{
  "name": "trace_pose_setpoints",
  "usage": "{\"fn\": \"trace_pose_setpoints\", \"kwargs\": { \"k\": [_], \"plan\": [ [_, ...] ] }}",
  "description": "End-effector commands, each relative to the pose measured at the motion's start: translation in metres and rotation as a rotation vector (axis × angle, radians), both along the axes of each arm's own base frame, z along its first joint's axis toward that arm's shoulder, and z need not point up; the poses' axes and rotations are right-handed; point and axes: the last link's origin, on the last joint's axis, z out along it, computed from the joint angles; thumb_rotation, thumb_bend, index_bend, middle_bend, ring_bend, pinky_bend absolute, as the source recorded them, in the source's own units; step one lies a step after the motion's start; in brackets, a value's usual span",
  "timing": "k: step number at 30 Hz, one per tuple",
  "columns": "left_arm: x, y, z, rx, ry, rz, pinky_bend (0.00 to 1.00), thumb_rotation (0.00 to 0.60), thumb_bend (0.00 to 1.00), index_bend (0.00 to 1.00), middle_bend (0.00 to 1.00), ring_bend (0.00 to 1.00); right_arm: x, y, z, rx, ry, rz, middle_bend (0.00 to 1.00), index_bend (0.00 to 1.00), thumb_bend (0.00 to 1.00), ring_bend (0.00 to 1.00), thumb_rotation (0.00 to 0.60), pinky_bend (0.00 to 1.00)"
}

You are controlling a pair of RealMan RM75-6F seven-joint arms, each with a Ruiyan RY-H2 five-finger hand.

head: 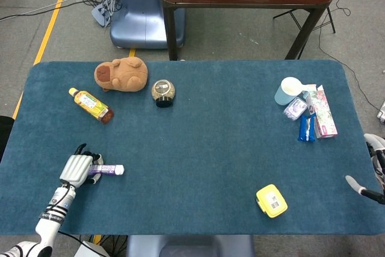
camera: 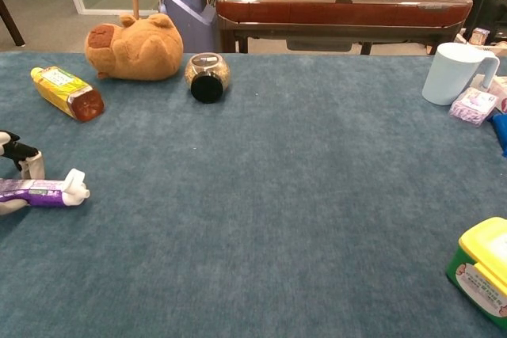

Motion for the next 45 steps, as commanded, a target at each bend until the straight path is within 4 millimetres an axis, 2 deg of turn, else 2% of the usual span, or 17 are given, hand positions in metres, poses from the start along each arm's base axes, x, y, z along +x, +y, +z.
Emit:
{"fn": "trace_pose_setpoints", "kwargs": {
  "k": [1, 8, 13, 17, 24, 29, 35, 38, 41, 45],
  "plan": [
    [0.000, 0.005, 0.003, 0.005, -0.020, -0.011, 0.12, 0.600, 0.36, 0.51, 0.56, 0.37, 0.001, -0.001, -0.001, 0.004, 0.002, 0.005, 0.19, 0.14, 0.04, 0.16, 0.600, 0.15],
    [0.008, 0.017, 0.014, -0.007, -0.108, -0.045, 0.22, 0.600, 0.44, 0.54, 0.65, 0.46, 0.012, -0.008, 0.000, 0.028, 0.017, 0.035, 0.19, 0.14, 0.04, 0.16, 0.600, 0.15],
    [0.027, 0.030, 0.025, -0.041, -0.172, -0.089, 0.33, 0.600, 0.45, 0.55, 0.67, 0.50, 0.029, -0.021, -0.003, 0.080, 0.027, 0.095, 0.19, 0.14, 0.04, 0.16, 0.600, 0.15],
    [0.050, 0.043, 0.030, -0.074, -0.237, -0.115, 0.37, 0.600, 0.45, 0.55, 0.69, 0.54, 0.052, -0.036, -0.012, 0.140, 0.042, 0.189, 0.22, 0.14, 0.05, 0.16, 0.600, 0.19],
    [0.088, 0.065, 0.032, -0.155, -0.307, -0.136, 0.47, 0.600, 0.47, 0.55, 0.71, 0.57, 0.096, -0.065, -0.034, 0.294, 0.057, 0.352, 0.26, 0.14, 0.08, 0.16, 0.600, 0.19],
    [0.111, 0.078, 0.031, -0.189, -0.352, -0.149, 0.50, 0.600, 0.49, 0.56, 0.72, 0.60, 0.128, -0.086, -0.054, 0.379, 0.055, 0.462, 0.26, 0.16, 0.14, 0.16, 0.600, 0.19],
    [0.132, 0.088, 0.029, -0.211, -0.381, -0.179, 0.50, 0.600, 0.50, 0.56, 0.73, 0.60, 0.158, -0.109, -0.079, 0.443, 0.053, 0.544, 0.25, 0.20, 0.15, 0.15, 0.599, 0.19],
    [0.142, 0.092, 0.028, -0.223, -0.412, -0.182, 0.50, 0.600, 0.50, 0.57, 0.73, 0.60, 0.170, -0.119, -0.092, 0.462, 0.067, 0.575, 0.20, 0.21, 0.15, 0.11, 0.558, 0.18],
    [0.150, 0.095, 0.027, -0.237, -0.440, -0.184, 0.50, 0.600, 0.50, 0.57, 0.73, 0.60, 0.181, -0.127, -0.104, 0.476, 0.084, 0.598, 0.16, 0.23, 0.15, 0.07, 0.474, 0.14],
    [0.161, 0.097, 0.025, -0.256, -0.469, -0.189, 0.50, 0.600, 0.50, 0.57, 0.73, 0.60, 0.196, -0.136, -0.122, 0.496, 0.090, 0.627, 0.15, 0.27, 0.15, 0.04, 0.440, 0.12]
  ]
}}
